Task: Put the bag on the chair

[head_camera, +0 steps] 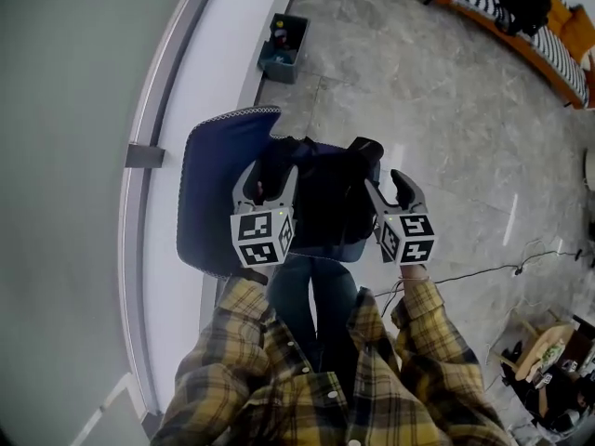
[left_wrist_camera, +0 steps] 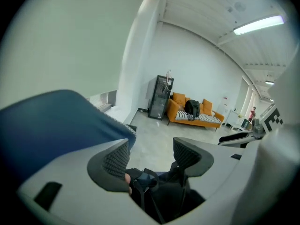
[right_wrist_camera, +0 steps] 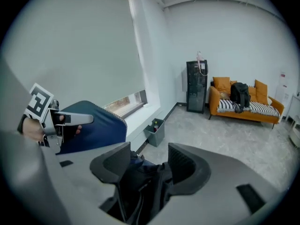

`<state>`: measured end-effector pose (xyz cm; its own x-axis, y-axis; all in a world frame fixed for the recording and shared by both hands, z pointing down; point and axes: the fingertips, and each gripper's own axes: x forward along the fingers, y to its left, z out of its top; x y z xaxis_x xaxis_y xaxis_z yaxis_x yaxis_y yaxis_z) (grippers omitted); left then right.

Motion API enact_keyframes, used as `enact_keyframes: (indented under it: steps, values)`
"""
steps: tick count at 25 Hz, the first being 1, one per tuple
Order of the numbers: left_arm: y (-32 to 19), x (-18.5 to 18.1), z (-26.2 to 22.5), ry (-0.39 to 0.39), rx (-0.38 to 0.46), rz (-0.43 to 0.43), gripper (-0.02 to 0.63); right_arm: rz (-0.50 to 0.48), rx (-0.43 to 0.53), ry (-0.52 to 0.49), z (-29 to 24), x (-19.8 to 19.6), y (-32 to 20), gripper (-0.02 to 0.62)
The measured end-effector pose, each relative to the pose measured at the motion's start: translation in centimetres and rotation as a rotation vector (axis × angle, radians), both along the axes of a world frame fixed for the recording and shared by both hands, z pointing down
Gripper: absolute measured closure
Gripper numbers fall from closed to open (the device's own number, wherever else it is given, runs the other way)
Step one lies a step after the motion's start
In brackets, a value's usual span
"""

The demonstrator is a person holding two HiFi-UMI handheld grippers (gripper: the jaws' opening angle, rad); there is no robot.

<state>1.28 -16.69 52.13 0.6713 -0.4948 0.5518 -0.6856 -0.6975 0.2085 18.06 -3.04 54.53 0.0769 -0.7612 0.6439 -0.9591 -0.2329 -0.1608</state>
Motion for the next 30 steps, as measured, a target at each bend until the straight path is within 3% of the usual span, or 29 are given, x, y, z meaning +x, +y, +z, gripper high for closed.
enact_keyframes:
  steps: [7,13,30]
  values:
    - [-1.1,1.4,-7.7,0.081,0.1,0.036,0.314,-0.041,0.143,-0.018,-8.2,-1.2,-2.1,0.342]
    - [-0.5,2.0,-13.1,0.157,0.139,0.06,0.331,-0.057,0.268,-0.029,-14.8,-2.6,-2.4,0.345]
    - [4.3,5.2,-27.4,0.326,0.33,0.27,0.455,-0.126,0.58,-0.02,-30.8,-6.6,-0.6,0.397]
